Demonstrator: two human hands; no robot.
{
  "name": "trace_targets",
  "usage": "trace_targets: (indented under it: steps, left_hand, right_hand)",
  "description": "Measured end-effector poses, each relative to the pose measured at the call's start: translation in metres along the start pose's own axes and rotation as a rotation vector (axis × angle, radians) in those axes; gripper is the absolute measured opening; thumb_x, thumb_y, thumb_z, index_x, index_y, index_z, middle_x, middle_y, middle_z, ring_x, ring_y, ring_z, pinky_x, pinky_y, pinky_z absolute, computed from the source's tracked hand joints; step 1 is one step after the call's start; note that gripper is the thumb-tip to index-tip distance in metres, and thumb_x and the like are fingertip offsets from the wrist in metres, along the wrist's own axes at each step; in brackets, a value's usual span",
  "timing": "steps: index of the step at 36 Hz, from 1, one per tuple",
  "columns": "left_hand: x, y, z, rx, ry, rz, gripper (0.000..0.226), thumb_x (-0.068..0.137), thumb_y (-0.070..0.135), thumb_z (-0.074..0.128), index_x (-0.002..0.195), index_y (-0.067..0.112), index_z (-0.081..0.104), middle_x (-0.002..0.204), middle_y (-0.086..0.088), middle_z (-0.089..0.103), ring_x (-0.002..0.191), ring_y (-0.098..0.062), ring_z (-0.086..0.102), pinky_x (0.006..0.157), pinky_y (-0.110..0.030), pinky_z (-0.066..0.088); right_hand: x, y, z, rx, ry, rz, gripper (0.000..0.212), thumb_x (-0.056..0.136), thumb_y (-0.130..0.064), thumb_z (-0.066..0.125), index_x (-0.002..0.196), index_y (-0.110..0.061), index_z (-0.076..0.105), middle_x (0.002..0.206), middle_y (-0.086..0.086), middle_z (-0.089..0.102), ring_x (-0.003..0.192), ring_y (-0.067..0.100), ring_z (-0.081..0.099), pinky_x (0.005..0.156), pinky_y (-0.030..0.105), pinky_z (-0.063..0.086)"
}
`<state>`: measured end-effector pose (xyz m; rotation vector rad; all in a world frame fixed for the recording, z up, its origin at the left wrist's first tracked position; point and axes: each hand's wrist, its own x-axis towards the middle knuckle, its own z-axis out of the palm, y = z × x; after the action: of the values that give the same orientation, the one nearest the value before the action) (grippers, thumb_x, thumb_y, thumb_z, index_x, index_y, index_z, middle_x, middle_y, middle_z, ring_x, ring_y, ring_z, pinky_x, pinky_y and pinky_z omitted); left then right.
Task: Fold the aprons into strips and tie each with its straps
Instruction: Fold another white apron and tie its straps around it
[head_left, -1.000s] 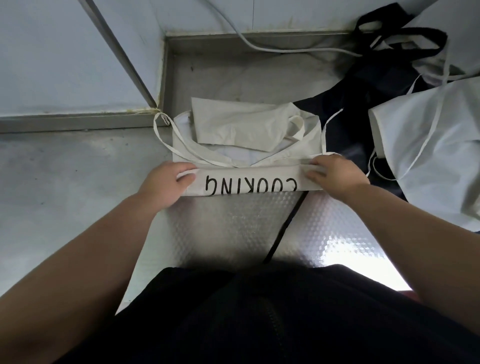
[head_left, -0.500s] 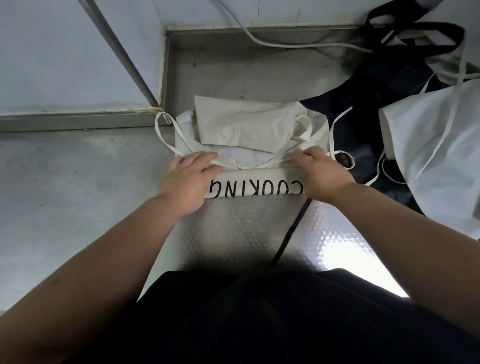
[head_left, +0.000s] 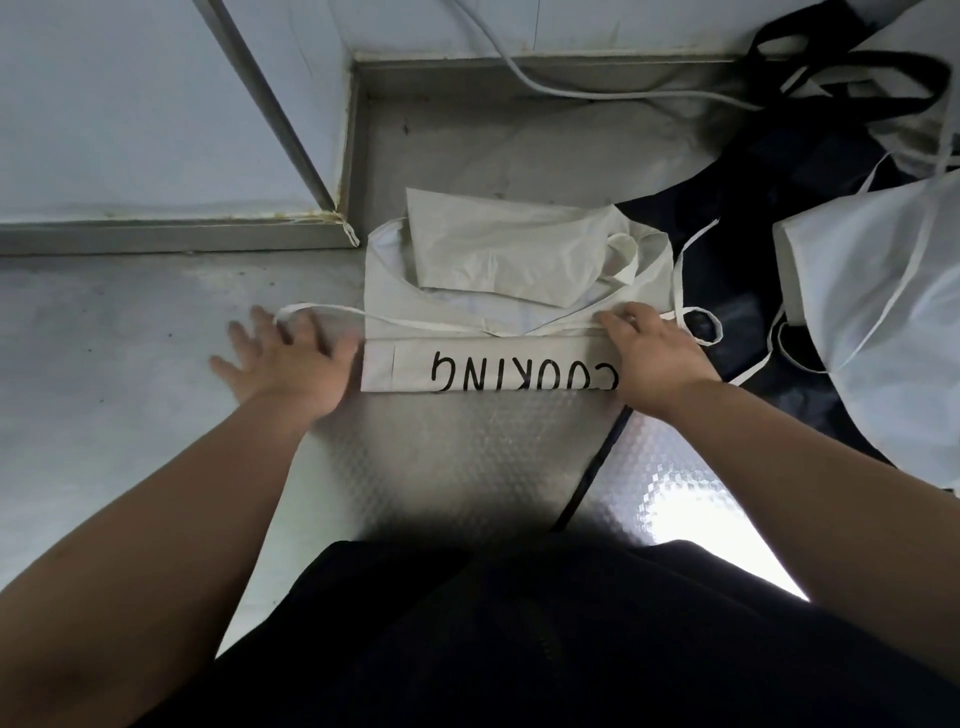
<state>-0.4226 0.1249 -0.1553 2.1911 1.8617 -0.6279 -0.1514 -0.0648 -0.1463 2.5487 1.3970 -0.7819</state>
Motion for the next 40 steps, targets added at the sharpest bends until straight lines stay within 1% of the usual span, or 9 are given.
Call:
trace_targets:
  steps: [4,13,18,21,24,28,33,36,40]
  left_hand:
    - [0.002,-0.026,-0.003,-0.085,0.169,-0.123,0.063,0.095,0.053,0.024,0.141,0.013,0.039,0.156,-0.014,0.011,0.143,-0.035,0.005,0.111,-0.059,0.011]
    - [-0.018,-0.007,-0.002,-0.312,0.560,0.132,0.030,0.085,0.007,0.051,0.112,0.013,0.065,0.140,-0.011,0.040,0.130,-0.037,0.032,0.101,-0.047,0.027]
    - [-0.033,0.012,0.008,-0.408,0.438,0.571,0.038,0.082,0.027,0.045,0.103,0.004,0.068,0.114,-0.019,0.058,0.104,-0.040,0.055,0.090,-0.046,0.045]
    - [-0.047,0.019,0.022,-0.297,0.240,0.734,0.064,0.072,0.056,0.043,0.118,0.017,0.065,0.124,-0.006,0.058,0.114,-0.029,0.052,0.094,-0.043,0.041]
    - [-0.053,0.019,0.028,-0.211,0.176,0.684,0.079,0.067,0.071,0.050,0.135,0.030,0.050,0.140,0.006,0.044,0.129,-0.020,0.037,0.101,-0.039,0.030]
    - [-0.055,0.019,0.029,-0.200,0.155,0.629,0.086,0.069,0.063,0.069,0.142,0.031,0.038,0.136,0.006,0.042,0.128,-0.019,0.036,0.104,-0.038,0.029]
    - [-0.060,0.005,0.042,-0.350,0.116,0.609,0.079,0.062,0.057,0.078,0.132,0.030,0.053,0.119,0.004,0.047,0.113,-0.019,0.050,0.099,-0.036,0.043]
    - [-0.066,0.000,0.052,-0.386,0.201,0.626,0.077,0.056,0.070,0.057,0.121,0.030,0.063,0.110,0.004,0.051,0.104,-0.018,0.050,0.094,-0.034,0.041]
    - [-0.076,0.002,0.049,-0.314,0.312,0.661,0.065,0.062,0.054,0.038,0.109,0.025,0.071,0.106,0.002,0.061,0.104,-0.019,0.043,0.087,-0.030,0.023]
  right_hand:
    - [-0.004,-0.003,-0.001,-0.015,0.023,-0.017,0.074,0.085,-0.009,0.052,0.149,-0.025,0.018,0.151,0.003,0.017,0.132,0.028,0.030,0.112,0.035,0.022]
    - [-0.016,-0.006,0.000,0.013,0.090,-0.012,0.073,0.083,0.001,0.046,0.146,-0.027,0.021,0.155,0.009,0.007,0.126,0.038,0.038,0.103,0.039,0.032]
    - [-0.022,-0.007,0.001,-0.004,0.085,0.002,0.069,0.082,0.000,0.047,0.143,-0.026,0.025,0.154,0.007,0.012,0.121,0.037,0.044,0.097,0.040,0.040]
    - [-0.027,-0.007,0.001,-0.009,0.071,0.002,0.068,0.083,-0.002,0.047,0.143,-0.026,0.028,0.153,0.005,0.016,0.122,0.036,0.043,0.096,0.040,0.038]
    - [-0.031,-0.006,0.002,-0.008,0.058,-0.001,0.065,0.085,-0.006,0.049,0.143,-0.028,0.031,0.152,0.003,0.019,0.126,0.032,0.041,0.099,0.038,0.036]
    - [-0.038,-0.001,0.014,0.042,0.105,-0.075,0.050,0.094,-0.034,0.047,0.142,-0.028,0.037,0.151,0.004,0.022,0.131,0.029,0.038,0.108,0.038,0.025]
    - [-0.051,0.004,0.026,-0.023,0.059,-0.151,0.076,0.082,-0.067,0.050,0.144,-0.028,0.033,0.152,0.000,0.014,0.137,0.023,0.029,0.114,0.039,0.017]
    - [-0.057,0.007,0.031,-0.028,0.071,-0.183,0.070,0.083,-0.063,0.051,0.142,-0.029,0.036,0.153,0.000,0.012,0.135,0.023,0.032,0.112,0.038,0.023]
    - [-0.061,0.007,0.028,-0.077,0.120,-0.216,0.055,0.089,-0.061,0.043,0.134,-0.031,0.048,0.147,0.001,0.029,0.127,0.024,0.042,0.106,0.037,0.025]
